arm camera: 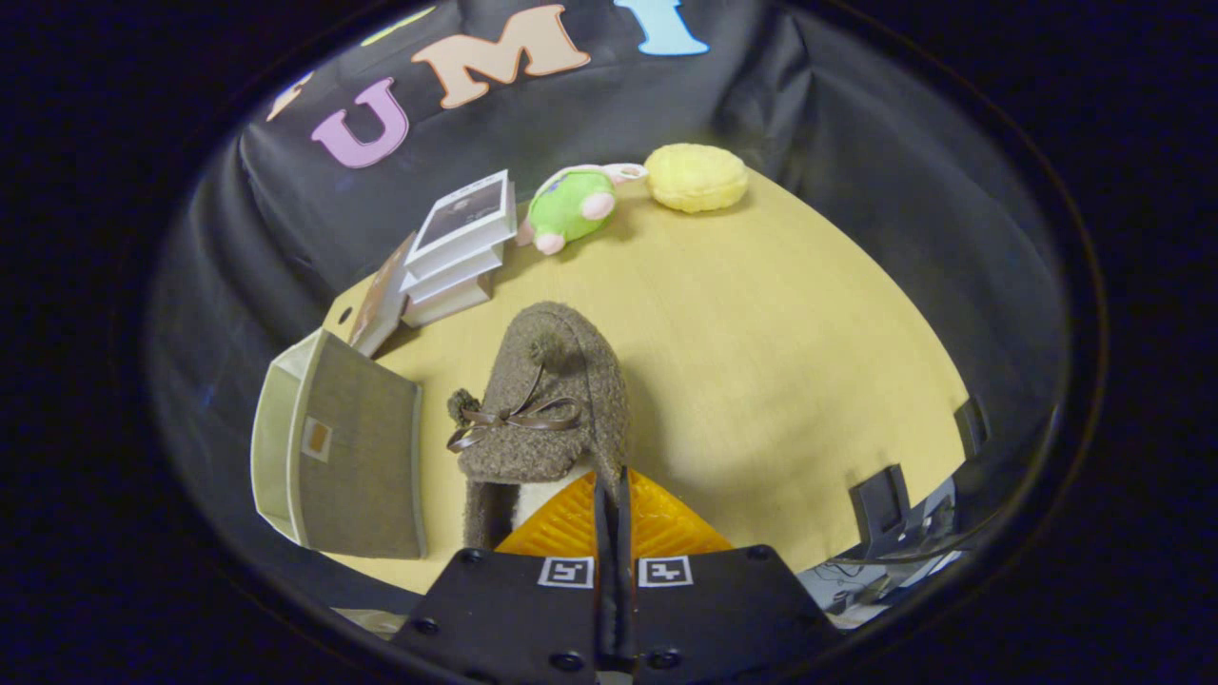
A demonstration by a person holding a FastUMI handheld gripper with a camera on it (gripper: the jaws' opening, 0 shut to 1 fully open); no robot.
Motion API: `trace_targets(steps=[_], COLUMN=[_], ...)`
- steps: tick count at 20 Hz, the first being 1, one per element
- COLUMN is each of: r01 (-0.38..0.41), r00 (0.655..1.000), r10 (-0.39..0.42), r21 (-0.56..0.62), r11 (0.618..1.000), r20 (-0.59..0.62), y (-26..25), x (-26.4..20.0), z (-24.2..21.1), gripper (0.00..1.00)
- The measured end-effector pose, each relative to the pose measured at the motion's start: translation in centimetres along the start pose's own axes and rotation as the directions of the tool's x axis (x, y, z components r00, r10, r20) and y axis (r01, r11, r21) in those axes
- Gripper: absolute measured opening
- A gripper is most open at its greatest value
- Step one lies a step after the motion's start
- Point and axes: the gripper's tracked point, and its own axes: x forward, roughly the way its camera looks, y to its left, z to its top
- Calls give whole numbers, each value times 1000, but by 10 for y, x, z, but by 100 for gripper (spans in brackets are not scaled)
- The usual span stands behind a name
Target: Open the storage box then place both shoes into the box .Put the left shoe in first, then the right shoe, with the right side of both shoes facing outward in a uniform manner.
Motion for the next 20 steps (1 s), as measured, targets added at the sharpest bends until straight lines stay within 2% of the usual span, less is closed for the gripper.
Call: trace_targets(steps=[9, 20], r01=[-101, -282], r00=[994, 959], r10=[100, 282], r21=[10, -6], r11=[995, 959], r20=[30, 20], y=[97, 235], x=[-39, -54], z=[11, 13], gripper=[3, 3])
